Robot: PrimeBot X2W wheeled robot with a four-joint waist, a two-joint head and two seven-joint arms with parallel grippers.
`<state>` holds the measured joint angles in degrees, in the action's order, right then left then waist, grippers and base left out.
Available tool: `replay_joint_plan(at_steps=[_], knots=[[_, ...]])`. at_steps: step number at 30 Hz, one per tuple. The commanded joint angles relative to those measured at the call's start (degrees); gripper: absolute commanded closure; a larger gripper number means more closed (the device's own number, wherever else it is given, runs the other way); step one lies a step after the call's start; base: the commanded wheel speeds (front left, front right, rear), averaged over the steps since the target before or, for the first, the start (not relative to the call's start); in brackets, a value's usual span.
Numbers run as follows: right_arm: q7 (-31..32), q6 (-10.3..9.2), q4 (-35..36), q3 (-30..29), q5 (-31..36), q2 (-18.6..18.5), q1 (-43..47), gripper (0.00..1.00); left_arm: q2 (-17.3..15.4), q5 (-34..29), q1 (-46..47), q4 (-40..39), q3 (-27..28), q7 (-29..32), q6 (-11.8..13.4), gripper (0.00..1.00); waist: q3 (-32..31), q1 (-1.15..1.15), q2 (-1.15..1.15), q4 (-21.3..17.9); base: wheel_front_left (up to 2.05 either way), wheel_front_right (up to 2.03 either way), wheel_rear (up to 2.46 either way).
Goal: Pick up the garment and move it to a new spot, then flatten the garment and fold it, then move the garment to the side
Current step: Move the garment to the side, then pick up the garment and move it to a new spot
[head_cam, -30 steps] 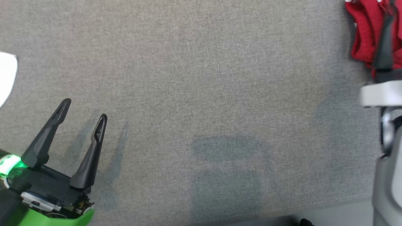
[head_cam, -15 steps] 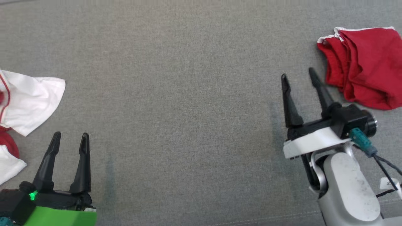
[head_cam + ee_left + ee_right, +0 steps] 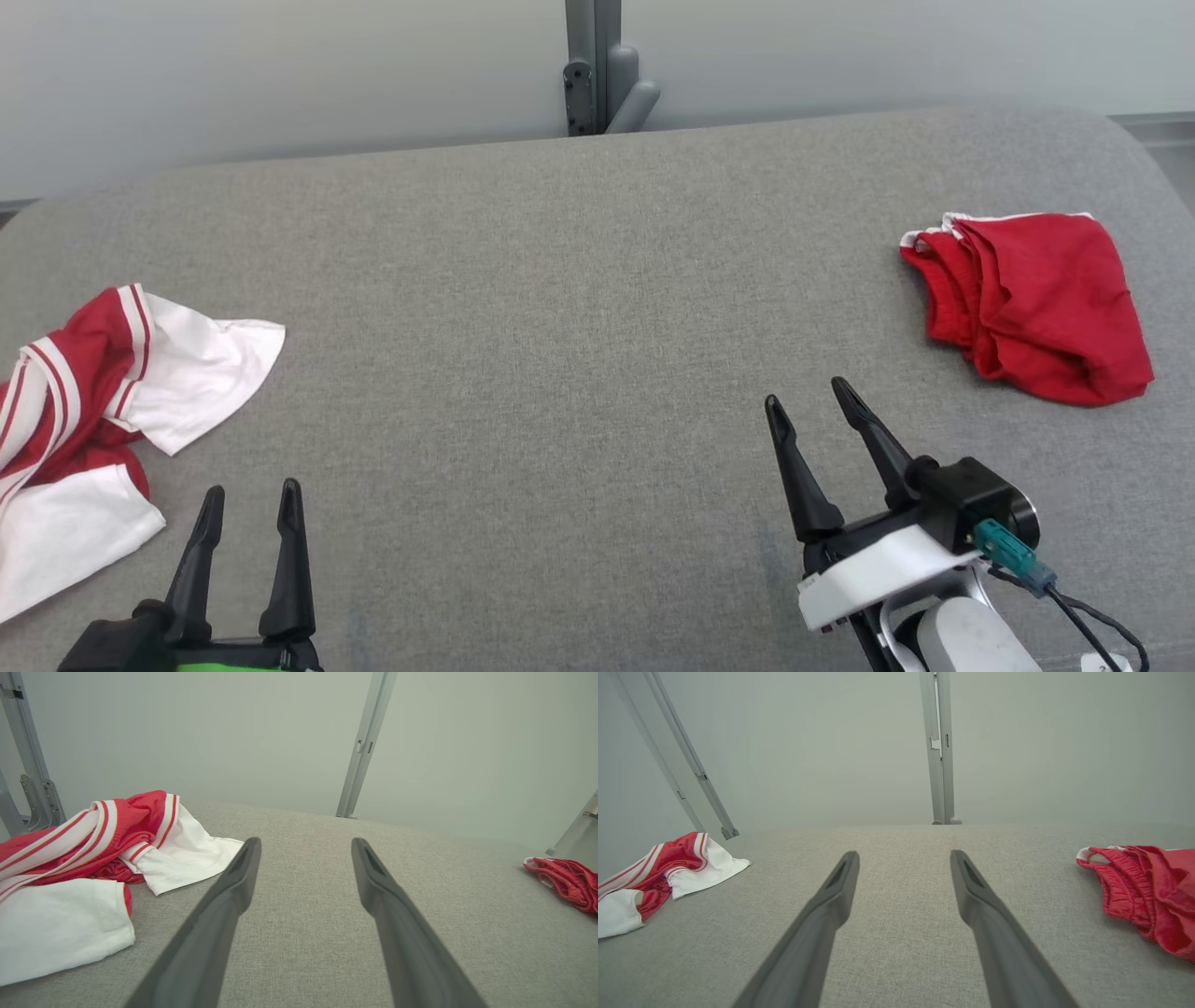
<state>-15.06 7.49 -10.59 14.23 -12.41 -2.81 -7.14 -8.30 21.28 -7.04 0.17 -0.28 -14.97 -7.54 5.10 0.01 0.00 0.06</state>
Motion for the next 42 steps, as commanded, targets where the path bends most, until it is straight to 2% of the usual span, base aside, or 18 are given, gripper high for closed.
replay_joint_plan(at_steps=[1, 5, 10, 14, 20, 42], knots=[[-0.2, -0.01, 1.1, -0.3, 1.1, -0.2, 1.2, 0.00, 0.4, -0.5, -1.1, 0.2, 0.3, -0.2, 0.1, 0.00, -4.2, -0.01, 0.00, 0.3, 0.00, 0.00, 0.00], [-0.2, -0.01, 7.8, -2.1, 3.6, -0.2, 6.3, 0.00, 2.2, -4.3, -2.3, 0.5, 2.0, -0.2, 0.1, 0.00, -5.4, -0.01, 0.00, 0.5, 0.00, 0.00, 0.00], [-0.2, -0.01, 12.9, -5.2, 6.3, -0.2, 12.7, 0.00, 3.7, -9.3, -3.1, -0.7, 4.1, -0.2, 0.1, 0.00, -6.4, -0.01, 0.00, 0.7, 0.00, 0.00, 0.00], [-0.2, -0.01, 15.4, -5.2, 6.1, -0.1, 16.8, 0.00, 4.5, -9.4, -3.7, -1.2, 3.6, -0.2, 0.1, 0.00, -7.0, -0.01, 0.00, 0.6, 0.00, 0.00, 0.00], [-0.2, -0.02, 15.2, -5.7, 6.6, -0.2, 20.1, 0.00, 4.3, -8.8, -4.8, -2.8, 1.5, -0.2, 0.1, 0.00, -7.4, -0.01, 0.00, 0.0, 0.00, 0.00, 0.00], [-0.2, -0.02, 16.2, -8.1, 6.5, -0.2, 19.1, 0.00, 2.4, -10.6, -6.7, -1.5, -0.6, -0.2, 0.1, 0.00, -6.8, -0.01, 0.00, -0.2, 0.00, 0.00, 0.00]])
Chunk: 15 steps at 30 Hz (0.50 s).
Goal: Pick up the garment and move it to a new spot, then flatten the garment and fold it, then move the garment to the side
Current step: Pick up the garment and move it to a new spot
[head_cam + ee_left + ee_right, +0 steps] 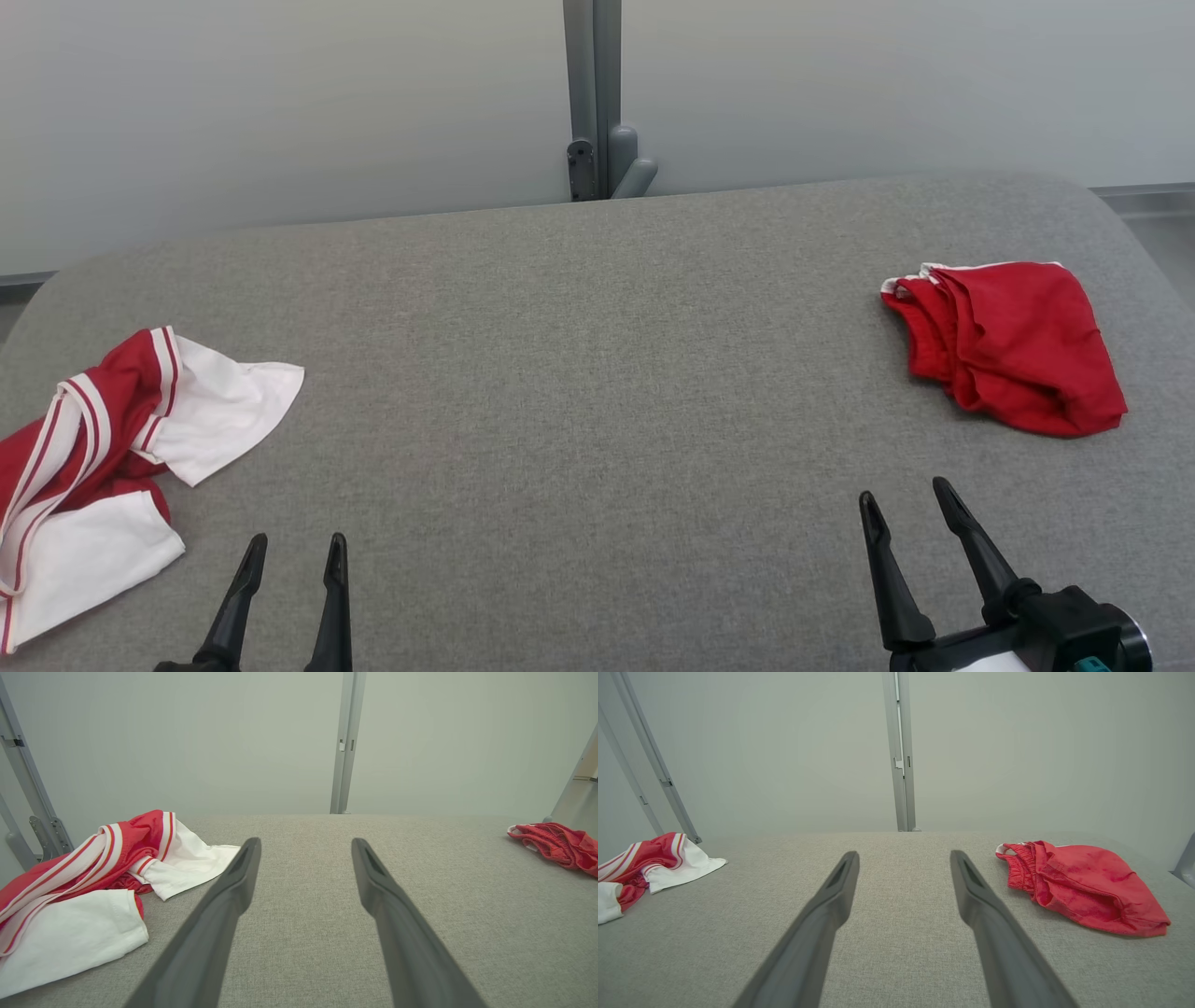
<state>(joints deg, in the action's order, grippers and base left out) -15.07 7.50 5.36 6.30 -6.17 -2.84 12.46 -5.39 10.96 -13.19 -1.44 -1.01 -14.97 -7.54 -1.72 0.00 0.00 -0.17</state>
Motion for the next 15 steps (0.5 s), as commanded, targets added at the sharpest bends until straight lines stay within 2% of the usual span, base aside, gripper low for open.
replay_joint_plan(at_steps=[1, 11, 15], knots=[[-0.2, -0.03, 0.3, -0.2, 0.3, -0.1, -0.5, 0.00, -0.5, -0.3, -0.6, 0.1, 0.0, -0.2, 0.1, 0.00, -0.1, 0.00, 0.00, 0.1, 0.00, 0.00, 0.00], [-0.2, -0.03, -0.9, -0.9, -2.0, -0.1, -0.4, 0.00, -1.1, -0.3, -0.6, 0.8, -1.0, -0.2, 0.1, 0.00, 0.2, 0.00, 0.00, 0.9, 0.00, 0.00, 0.00], [-0.2, -0.03, -1.6, 0.2, -0.9, -0.1, -1.2, 0.00, -1.2, 0.4, -0.1, 0.9, -1.2, -0.2, 0.1, 0.00, 0.5, 0.00, 0.00, 2.0, 0.00, 0.00, 0.00]])
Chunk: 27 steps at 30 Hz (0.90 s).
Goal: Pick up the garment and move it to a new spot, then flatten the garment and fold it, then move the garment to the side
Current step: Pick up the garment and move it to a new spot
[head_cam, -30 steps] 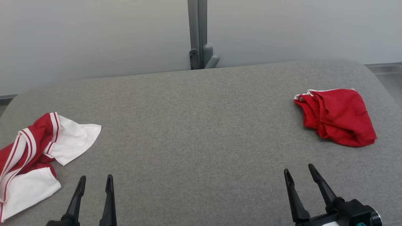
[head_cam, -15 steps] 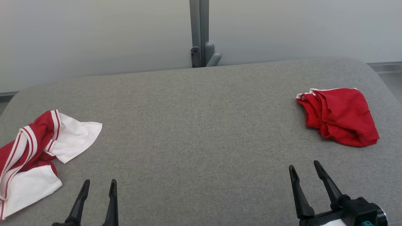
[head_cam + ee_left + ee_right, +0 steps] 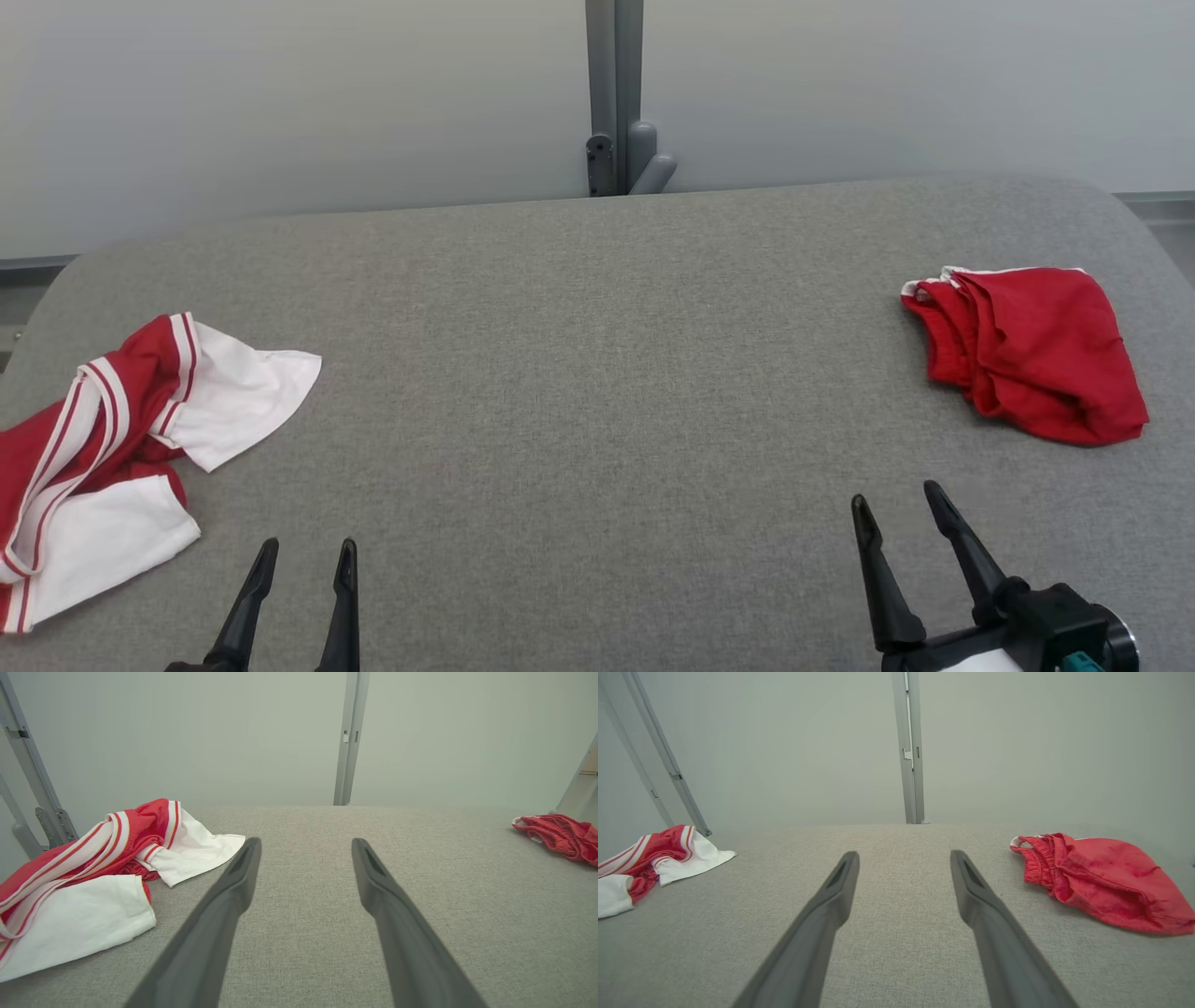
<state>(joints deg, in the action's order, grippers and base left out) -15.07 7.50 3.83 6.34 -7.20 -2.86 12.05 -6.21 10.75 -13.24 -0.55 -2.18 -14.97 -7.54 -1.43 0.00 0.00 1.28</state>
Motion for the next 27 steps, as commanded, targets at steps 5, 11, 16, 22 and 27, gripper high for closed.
replay_joint_plan(at_steps=[5, 11, 16, 22, 27], knots=[[-0.2, -0.03, -1.1, 1.8, 1.7, -0.1, -1.8, 0.00, -0.5, 1.9, 0.6, -0.3, 0.0, -0.2, 0.1, 0.00, 0.7, 0.00, 0.00, 3.0, 0.00, 0.00, 0.00], [-0.2, -0.03, -2.3, 3.8, 3.1, -0.1, -4.2, 0.00, -0.6, 2.1, 0.9, 0.2, 0.2, -0.2, 0.1, 0.00, 1.5, 0.00, 0.00, 7.3, 0.00, 0.00, 0.00], [-0.2, -0.03, -2.8, 4.9, 3.1, -0.1, -5.9, 0.00, -0.5, 2.5, 1.2, 0.5, 0.3, -0.2, 0.1, 0.00, 2.1, 0.00, 0.00, 11.3, 0.00, 0.00, 0.00], [-0.2, -0.03, -3.6, 5.9, 2.6, -0.1, -7.6, 0.00, -0.5, 2.7, 1.7, 1.0, 0.2, -0.2, 0.1, 0.00, 2.5, 0.00, 0.00, 15.6, 0.00, 0.00, 0.00], [-0.2, -0.03, -3.7, 5.9, 2.8, -0.1, -8.4, 0.00, -0.8, 2.5, 1.9, 1.3, 0.3, -0.2, 0.1, 0.00, 2.6, 0.00, 0.00, 18.1, 0.00, 0.00, 0.00]])
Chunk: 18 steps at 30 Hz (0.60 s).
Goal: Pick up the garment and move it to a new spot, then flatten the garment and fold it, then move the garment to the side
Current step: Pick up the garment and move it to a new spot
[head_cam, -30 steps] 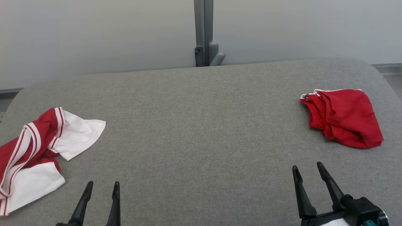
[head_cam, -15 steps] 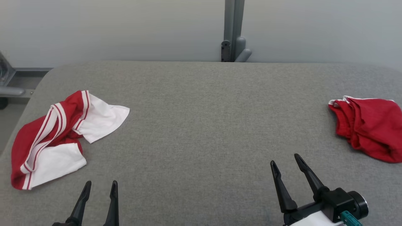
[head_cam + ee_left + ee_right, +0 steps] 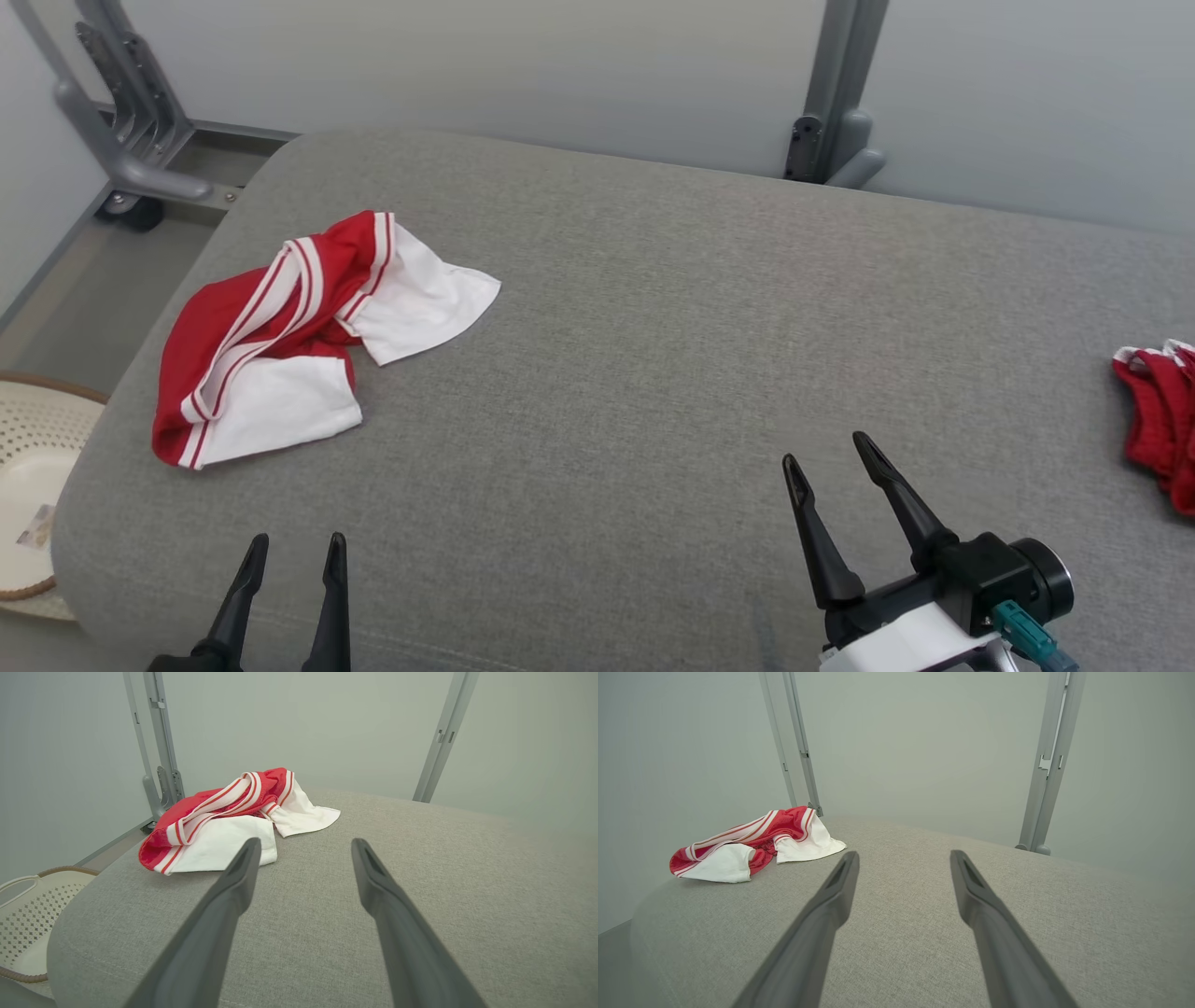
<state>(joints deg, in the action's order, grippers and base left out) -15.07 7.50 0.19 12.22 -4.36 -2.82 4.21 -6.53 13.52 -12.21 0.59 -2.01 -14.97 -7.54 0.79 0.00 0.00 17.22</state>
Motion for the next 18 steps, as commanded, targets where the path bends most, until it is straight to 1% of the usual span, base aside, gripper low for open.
replay_joint_plan(at_steps=[1, 10, 18], knots=[[-0.2, -0.03, -0.2, 0.0, -0.1, -0.2, -0.7, 0.00, -0.5, -0.4, 1.0, 0.2, 0.1, -0.2, 0.1, 0.00, 0.4, 0.00, 0.00, 2.7, 0.00, 0.00, 0.00], [-0.2, -0.03, -1.4, 1.1, -1.0, -0.2, -1.1, 0.00, -0.8, 0.3, 1.5, 0.4, -0.1, -0.2, 0.1, 0.00, 0.8, 0.00, 0.00, 6.6, 0.00, 0.00, 0.00], [-0.2, -0.03, -1.5, 1.1, -0.5, -0.2, -1.6, 0.00, -0.5, 1.1, 1.9, 0.5, 0.1, -0.2, 0.1, 0.00, 0.8, 0.00, 0.00, 7.6, 0.00, 0.00, 0.00]])
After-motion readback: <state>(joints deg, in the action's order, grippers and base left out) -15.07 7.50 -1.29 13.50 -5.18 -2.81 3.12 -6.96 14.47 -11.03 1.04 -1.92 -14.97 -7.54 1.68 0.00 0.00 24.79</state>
